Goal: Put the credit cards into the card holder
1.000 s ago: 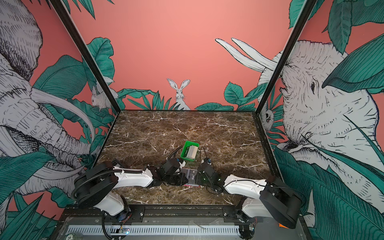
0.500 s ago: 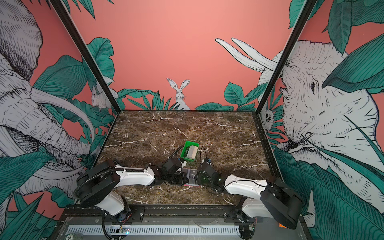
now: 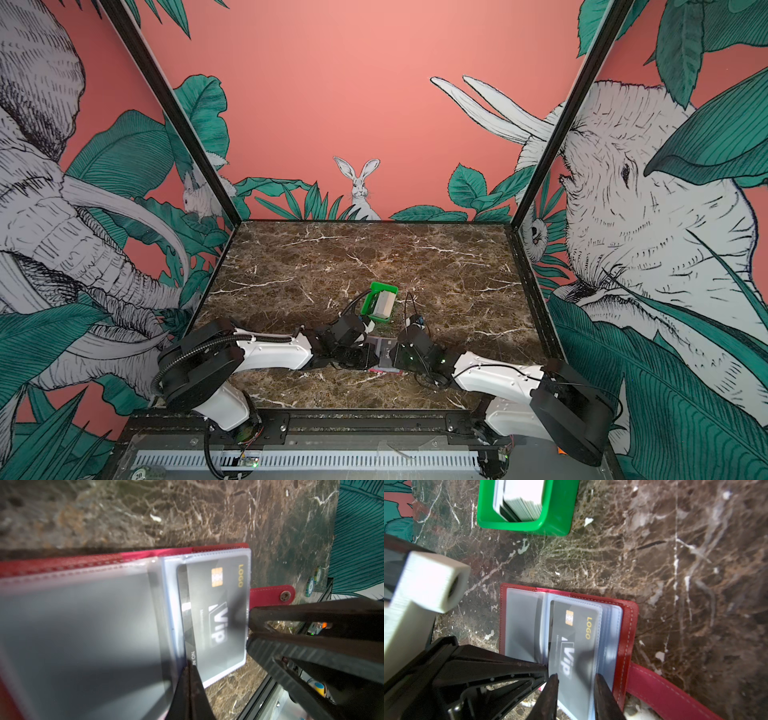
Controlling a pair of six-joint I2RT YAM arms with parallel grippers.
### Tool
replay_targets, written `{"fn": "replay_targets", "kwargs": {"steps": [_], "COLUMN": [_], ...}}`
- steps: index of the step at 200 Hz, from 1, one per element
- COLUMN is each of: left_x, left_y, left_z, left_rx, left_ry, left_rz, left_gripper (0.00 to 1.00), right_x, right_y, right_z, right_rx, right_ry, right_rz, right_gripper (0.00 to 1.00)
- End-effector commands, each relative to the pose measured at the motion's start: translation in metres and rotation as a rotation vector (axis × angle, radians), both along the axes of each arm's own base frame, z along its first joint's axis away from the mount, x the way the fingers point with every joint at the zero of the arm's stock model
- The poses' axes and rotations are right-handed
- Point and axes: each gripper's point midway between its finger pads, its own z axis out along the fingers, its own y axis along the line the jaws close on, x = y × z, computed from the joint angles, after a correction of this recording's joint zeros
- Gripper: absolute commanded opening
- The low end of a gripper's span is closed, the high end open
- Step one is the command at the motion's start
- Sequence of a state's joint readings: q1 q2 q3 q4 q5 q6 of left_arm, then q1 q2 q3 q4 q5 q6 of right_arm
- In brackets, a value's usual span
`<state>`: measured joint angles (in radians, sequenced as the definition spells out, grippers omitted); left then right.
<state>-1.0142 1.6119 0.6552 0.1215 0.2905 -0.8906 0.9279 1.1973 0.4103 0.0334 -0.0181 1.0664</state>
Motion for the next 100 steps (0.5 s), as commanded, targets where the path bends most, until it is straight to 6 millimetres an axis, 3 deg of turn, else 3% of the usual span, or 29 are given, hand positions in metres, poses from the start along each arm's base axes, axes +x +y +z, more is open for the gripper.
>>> {"fn": "replay_targets", "kwargs": {"steps": [1, 100], "left_x": [-0.013, -0.012], "left_y": [0.028, 0.018], "left_z": [-0.027, -0.013], "left_rx": [0.138, 0.069], "left_ry": [0.053, 0.046], "left_rz": [0.016, 0.015], "left_gripper": [0.07, 0.08], "right_x": [0.001, 0.001], "right_y": [0.000, 0.014], "right_z": [0.001, 0.013], "right_rx": [0.011, 0.074], "right_ry": [-0.021, -0.052], "right_rz": [0.003, 0.060], "right_gripper": [0.29, 0.28]}}
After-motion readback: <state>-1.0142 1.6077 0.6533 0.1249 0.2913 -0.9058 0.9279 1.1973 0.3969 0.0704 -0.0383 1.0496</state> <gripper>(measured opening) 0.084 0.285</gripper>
